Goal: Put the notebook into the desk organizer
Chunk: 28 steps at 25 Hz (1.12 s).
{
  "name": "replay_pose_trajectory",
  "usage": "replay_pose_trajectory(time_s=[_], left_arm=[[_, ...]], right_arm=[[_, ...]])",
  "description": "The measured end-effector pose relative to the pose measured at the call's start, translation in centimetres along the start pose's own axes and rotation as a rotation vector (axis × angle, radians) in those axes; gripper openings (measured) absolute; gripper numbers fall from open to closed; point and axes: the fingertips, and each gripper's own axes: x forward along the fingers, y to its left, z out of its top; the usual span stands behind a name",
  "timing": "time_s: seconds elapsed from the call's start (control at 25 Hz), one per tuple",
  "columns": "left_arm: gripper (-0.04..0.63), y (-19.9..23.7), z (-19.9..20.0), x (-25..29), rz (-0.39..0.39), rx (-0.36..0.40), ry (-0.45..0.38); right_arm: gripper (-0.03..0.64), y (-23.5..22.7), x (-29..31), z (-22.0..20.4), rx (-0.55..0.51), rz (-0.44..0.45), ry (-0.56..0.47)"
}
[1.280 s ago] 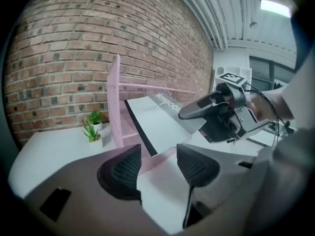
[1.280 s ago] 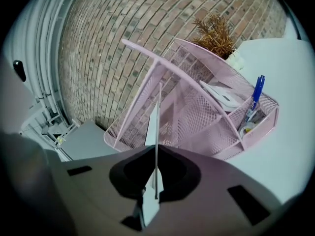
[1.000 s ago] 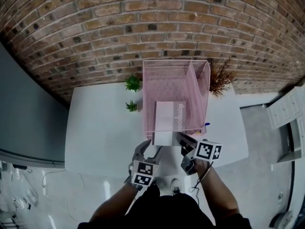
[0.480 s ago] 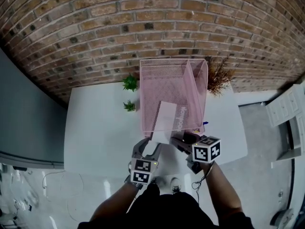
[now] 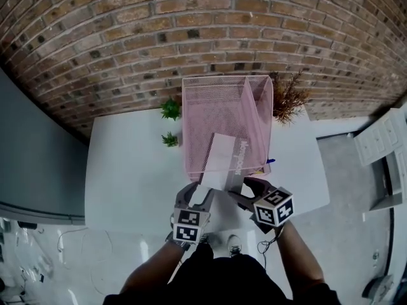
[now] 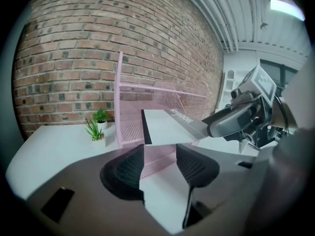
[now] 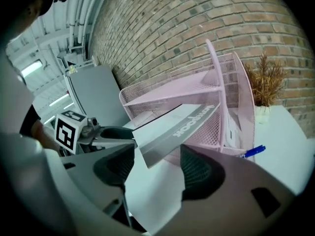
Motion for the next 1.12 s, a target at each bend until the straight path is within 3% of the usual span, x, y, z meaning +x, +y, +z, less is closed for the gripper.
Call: replay_pose_trajectory(time_s=[0.12, 0.28, 0.68, 1.12], left_arm=[[0.206, -0.1, 0.3, -0.1, 0.002, -0.001, -0.006], [0.201, -0.4, 0.5, -0.3, -0.001, 0.002, -0.012], [0.201, -0.4, 1.3, -0.8, -0.008, 0.005, -0.038], [0.201, -0.2, 2.2, -1.8, -0.004, 0.011, -0.057]], right_arm=[[0.296, 0.3, -0.4, -0.2, -0.127, -0.086, 0.008], [0.221, -0.1, -0.8, 0.4, -0.243, -0.218, -0.029], [0.169, -1.9, 0.0, 2.6, -0.234, -0.358, -0.104], [0.159, -3.7, 1.4, 3.6, -0.209, -0.439, -0.091]])
